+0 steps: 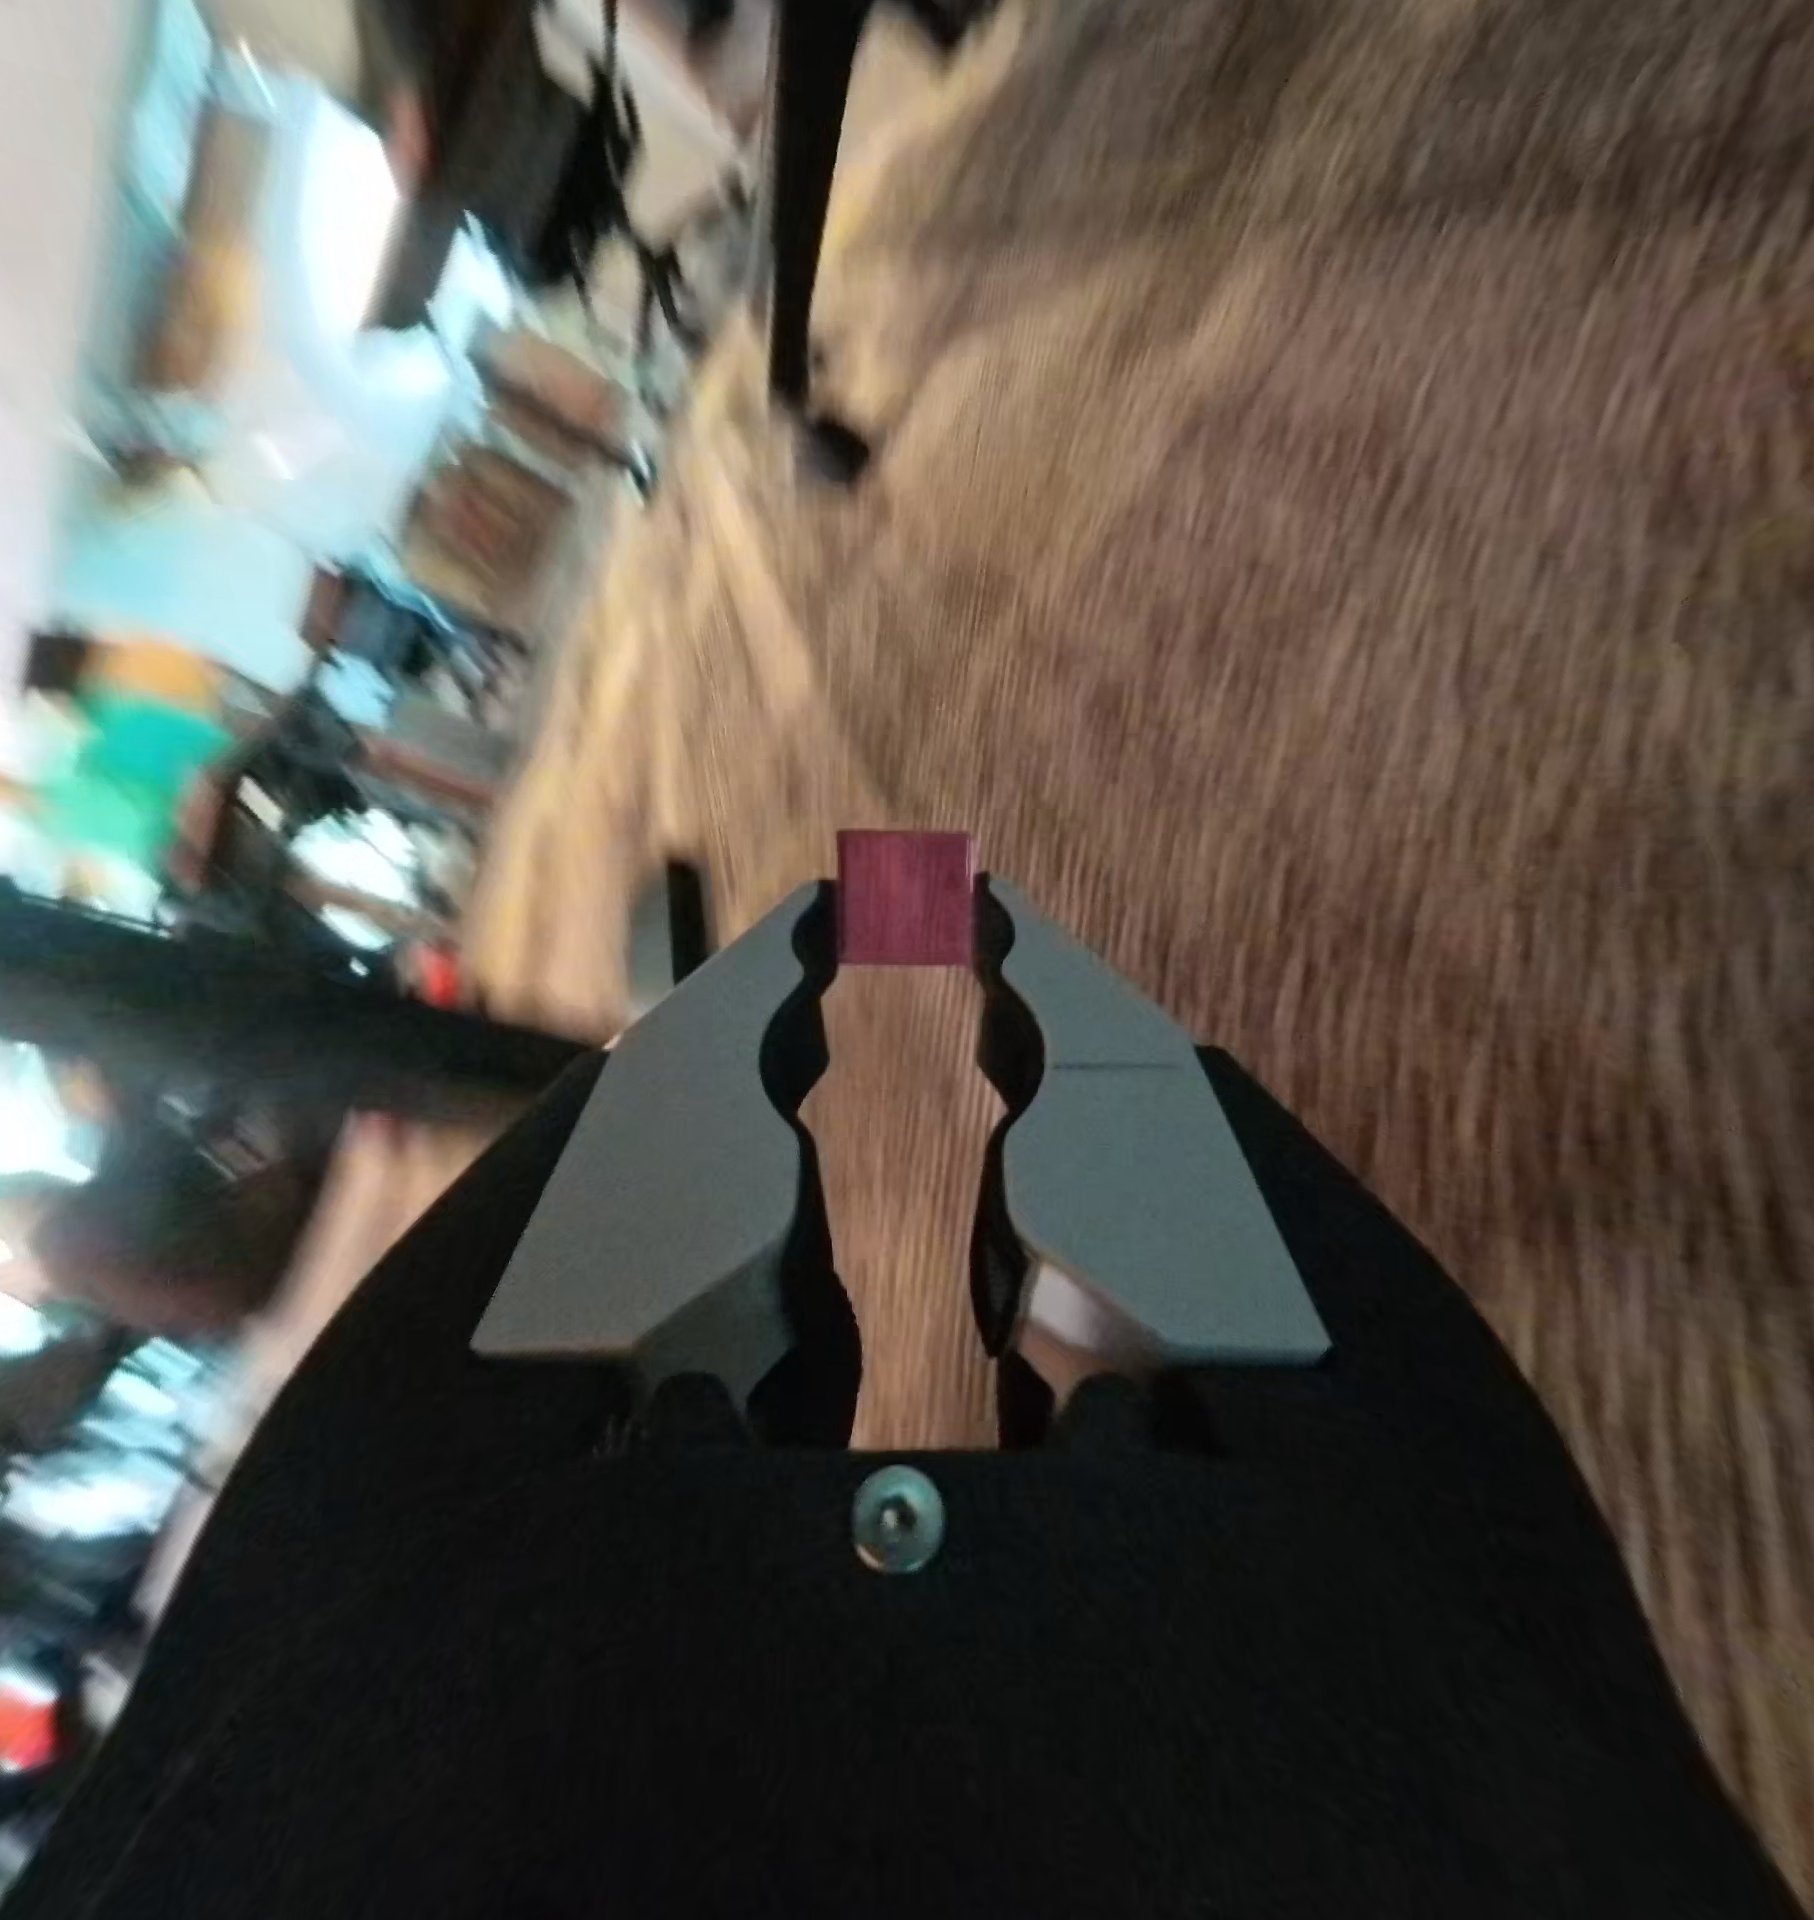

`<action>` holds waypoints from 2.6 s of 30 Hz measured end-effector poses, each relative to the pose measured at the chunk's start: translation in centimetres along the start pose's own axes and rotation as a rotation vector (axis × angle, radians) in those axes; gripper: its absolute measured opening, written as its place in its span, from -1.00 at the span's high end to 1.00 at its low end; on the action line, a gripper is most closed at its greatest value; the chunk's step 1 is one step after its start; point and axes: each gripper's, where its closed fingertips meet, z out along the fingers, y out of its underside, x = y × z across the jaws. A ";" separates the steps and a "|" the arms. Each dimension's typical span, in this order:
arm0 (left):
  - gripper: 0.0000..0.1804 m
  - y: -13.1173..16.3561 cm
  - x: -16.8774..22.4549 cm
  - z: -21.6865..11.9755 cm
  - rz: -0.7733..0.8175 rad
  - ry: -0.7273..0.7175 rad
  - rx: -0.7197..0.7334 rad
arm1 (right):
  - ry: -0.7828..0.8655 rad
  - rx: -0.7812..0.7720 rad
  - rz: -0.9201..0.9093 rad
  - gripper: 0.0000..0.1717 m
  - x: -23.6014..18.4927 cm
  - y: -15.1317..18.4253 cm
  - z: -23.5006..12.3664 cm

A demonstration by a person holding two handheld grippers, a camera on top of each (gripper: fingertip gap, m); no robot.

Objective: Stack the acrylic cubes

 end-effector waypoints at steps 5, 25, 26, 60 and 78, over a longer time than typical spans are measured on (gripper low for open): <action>-0.07 -1.8 0.9 -7.6 0.039 -0.032 -0.078 | 0.087 -0.165 -0.372 0.72 -5.8 10.9 -14.4; -0.05 -32.7 27.4 -31.7 0.101 0.176 -0.202 | -0.289 -0.263 -0.975 0.72 -33.7 -12.7 -56.8; -0.05 -34.3 28.0 -31.1 0.105 0.190 -0.192 | -0.209 -0.273 -1.009 0.72 -31.9 -15.8 -57.9; -0.15 -43.7 38.9 -26.2 0.173 0.456 -0.091 | 0.193 -0.723 -0.873 0.70 -11.9 -27.9 -63.3; -0.20 -47.9 37.3 -25.4 0.243 0.456 -0.022 | 0.378 -0.081 -1.091 0.09 -21.0 -34.9 -67.2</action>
